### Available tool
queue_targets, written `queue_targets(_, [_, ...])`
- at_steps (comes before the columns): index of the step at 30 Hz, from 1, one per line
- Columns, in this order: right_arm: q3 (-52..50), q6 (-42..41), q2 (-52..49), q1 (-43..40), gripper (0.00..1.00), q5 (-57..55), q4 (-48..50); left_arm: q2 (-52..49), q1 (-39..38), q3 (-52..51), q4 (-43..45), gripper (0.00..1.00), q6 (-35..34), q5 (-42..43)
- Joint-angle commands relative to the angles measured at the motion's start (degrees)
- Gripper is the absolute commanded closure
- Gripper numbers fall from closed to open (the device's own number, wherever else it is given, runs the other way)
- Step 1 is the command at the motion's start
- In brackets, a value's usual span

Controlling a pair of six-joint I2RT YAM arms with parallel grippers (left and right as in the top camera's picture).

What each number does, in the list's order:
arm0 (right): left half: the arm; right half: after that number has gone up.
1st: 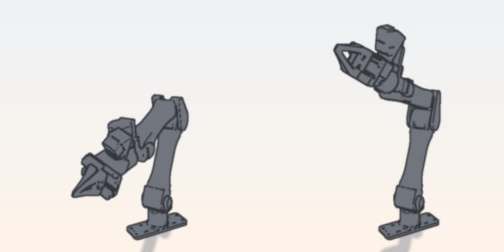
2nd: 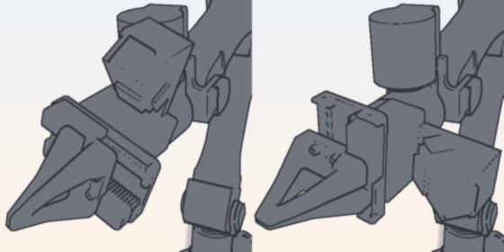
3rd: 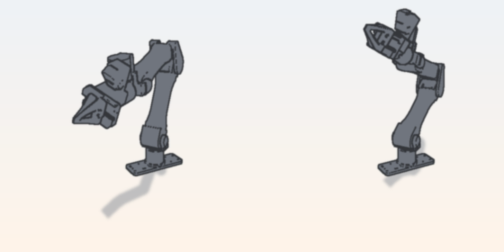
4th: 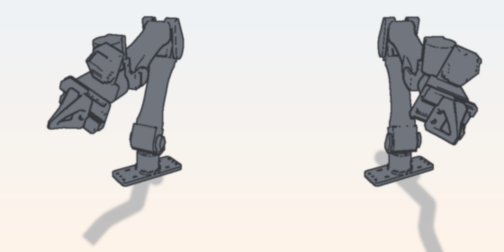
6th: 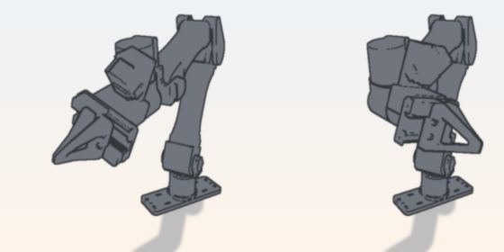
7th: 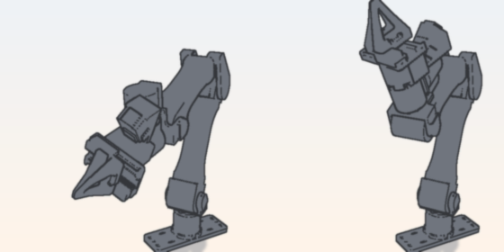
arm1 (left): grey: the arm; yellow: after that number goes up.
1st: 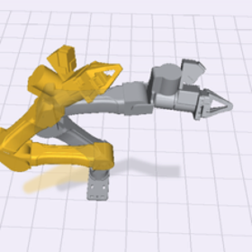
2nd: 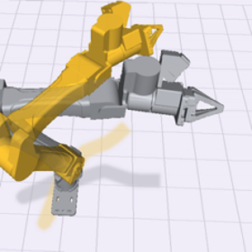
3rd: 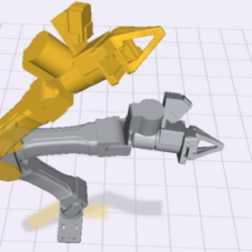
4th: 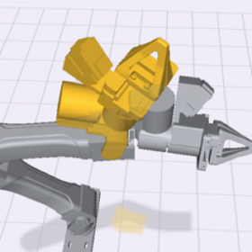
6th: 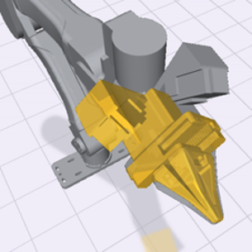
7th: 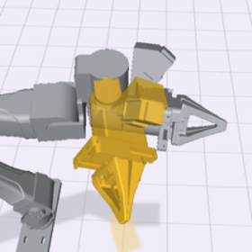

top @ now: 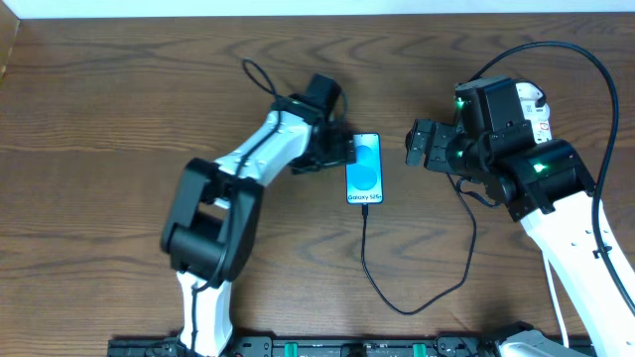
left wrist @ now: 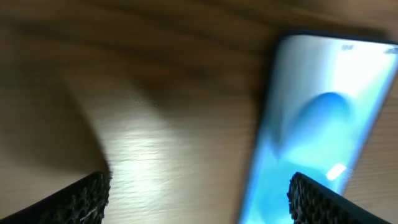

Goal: Plug charger to phone and switch on socket
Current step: 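Open the left gripper and lift it away from the phone, then move the right gripper to the white power strip at upper right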

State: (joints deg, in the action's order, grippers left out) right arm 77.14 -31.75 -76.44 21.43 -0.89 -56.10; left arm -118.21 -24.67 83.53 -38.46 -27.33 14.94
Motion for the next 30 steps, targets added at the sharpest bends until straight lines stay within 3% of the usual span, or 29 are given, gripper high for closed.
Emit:
queue_targets(1, [0.42,0.52,0.42,0.00,0.01,-0.48,-0.04,9.60,1.99,-0.02,-2.89,0.08,5.49,-7.54])
queue_targets(6, [0.42,0.55,0.42,-0.02,0.01,-0.57,-0.02,22.01,3.78,-0.02,-9.79,0.08,10.25,-10.47])
queue_targets(15, [0.42,0.52,0.42,0.00,0.01,-1.11,-0.07,37.68,4.13,-0.02,-17.29,0.08,10.38,-15.65])
queue_targets(30, [0.42,0.55,0.42,-0.02,0.01,-1.14,-0.11,40.74,4.13,-0.04,-18.08,0.08,10.36,-15.65])
